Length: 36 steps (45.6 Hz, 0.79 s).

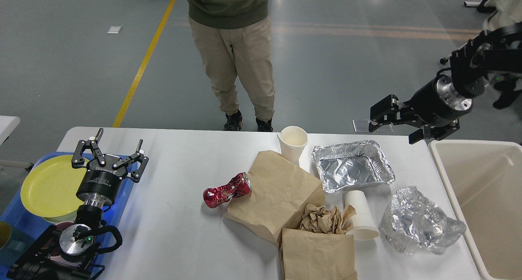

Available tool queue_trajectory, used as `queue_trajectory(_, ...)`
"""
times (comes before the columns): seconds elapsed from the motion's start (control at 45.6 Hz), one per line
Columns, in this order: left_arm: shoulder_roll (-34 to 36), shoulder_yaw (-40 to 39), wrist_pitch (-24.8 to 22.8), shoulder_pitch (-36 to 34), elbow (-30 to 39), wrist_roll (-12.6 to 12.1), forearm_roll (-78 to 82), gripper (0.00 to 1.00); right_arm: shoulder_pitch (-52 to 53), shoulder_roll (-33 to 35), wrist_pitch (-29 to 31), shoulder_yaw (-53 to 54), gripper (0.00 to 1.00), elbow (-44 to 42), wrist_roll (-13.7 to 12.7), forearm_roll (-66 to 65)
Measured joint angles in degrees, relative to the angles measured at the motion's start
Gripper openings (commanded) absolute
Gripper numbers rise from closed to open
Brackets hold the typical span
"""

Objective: Tidy desktop
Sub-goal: 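Swing the right gripper over the upright brown paper bag, then lower the right gripper and grasp the brown paper bag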

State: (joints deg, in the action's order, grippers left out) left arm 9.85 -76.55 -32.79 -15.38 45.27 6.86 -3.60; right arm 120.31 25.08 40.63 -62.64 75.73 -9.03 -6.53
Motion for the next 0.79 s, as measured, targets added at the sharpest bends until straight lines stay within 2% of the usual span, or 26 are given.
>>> queue_trajectory(0.088, 0.0, 0.0, 0.0, 0.0, 0.0, 0.0, 0.0, 0.96, 6.1, -0.8, 2.8, -0.8, 1.00, 6.0, -1.3, 0.2)
queue_trajectory(0.307, 0.0, 0.0, 0.0, 0.0, 0.0, 0.1, 0.0, 0.96, 16.7, -1.1, 10.3, -1.0, 1.00, 15.3, -1.8, 3.6)
queue_trajectory(0.592, 0.0, 0.0, 0.0, 0.0, 0.0, 0.0, 0.0, 0.96, 17.8, 1.0, 8.7, -2.8, 1.00, 17.4, -2.0, 5.4)
queue_trajectory(0.79, 0.0, 0.0, 0.0, -0.1, 0.0, 0.0, 0.0, 0.96, 12.5, 1.9, 5.9, -3.0, 1.00, 17.3, -1.9, 5.3)
